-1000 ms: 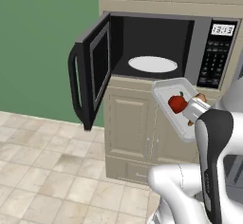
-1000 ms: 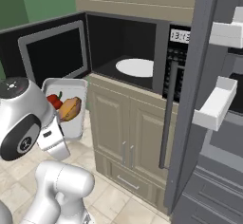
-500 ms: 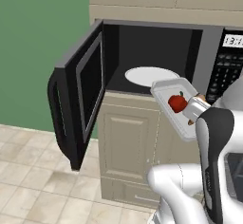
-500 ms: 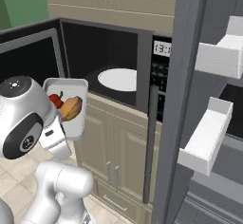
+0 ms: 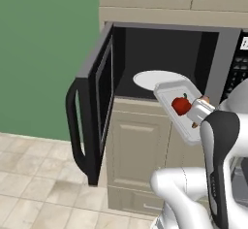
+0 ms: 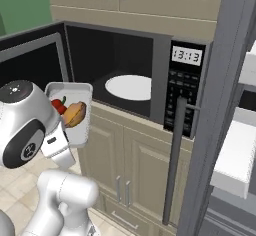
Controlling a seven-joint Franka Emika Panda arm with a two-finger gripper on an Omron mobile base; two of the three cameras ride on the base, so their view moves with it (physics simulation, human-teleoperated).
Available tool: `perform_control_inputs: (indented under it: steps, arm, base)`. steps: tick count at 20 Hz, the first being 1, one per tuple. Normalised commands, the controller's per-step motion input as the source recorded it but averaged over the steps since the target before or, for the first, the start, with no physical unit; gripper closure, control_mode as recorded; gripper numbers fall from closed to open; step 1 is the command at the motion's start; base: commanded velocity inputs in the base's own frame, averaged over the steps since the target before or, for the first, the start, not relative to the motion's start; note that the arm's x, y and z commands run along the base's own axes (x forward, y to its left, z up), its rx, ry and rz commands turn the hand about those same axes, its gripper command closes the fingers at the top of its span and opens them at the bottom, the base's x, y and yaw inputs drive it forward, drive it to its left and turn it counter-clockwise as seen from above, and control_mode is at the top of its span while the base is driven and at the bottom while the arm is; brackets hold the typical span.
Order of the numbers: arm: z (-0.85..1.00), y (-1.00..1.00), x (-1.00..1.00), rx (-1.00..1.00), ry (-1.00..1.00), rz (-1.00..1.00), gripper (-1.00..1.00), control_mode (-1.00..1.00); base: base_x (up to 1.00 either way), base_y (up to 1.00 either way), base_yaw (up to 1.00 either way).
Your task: Place the tupperware containing the chicken drumstick and bell pepper meal in the microwave. Close the microwave door and press the start button to reheat the meal.
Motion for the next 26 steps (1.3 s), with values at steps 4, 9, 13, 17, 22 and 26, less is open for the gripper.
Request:
perform_control_inputs:
  steps: [4, 9, 13, 17, 22, 26]
  arm:
    - [0.0, 0.0, 0.0, 0.0, 0.0, 0.0, 1.0, 1.0]
    - [0.0, 0.0, 0.0, 0.0, 0.0, 0.0, 1.0, 1.0]
    - [0.0, 0.0, 0.0, 0.0, 0.0, 0.0, 1.0, 1.0]
    - [0.0, 0.0, 0.0, 0.0, 0.0, 0.0, 1.0, 1.0]
    - [0.0, 0.0, 0.0, 0.0, 0.0, 0.0, 1.0, 1.0]
    - [0.0, 0.06, 0.11, 0.0, 0.0, 0.0, 1.0, -1.0]
  base:
    - [0.21, 0.24, -0.19]
    - [0.13, 0.08, -0.27]
    - [0.1, 0.13, -0.32]
    - [0.17, 0.39, -0.25]
    - [0.18, 0.37, -0.1]
    - [0.0, 0.0, 0.0]
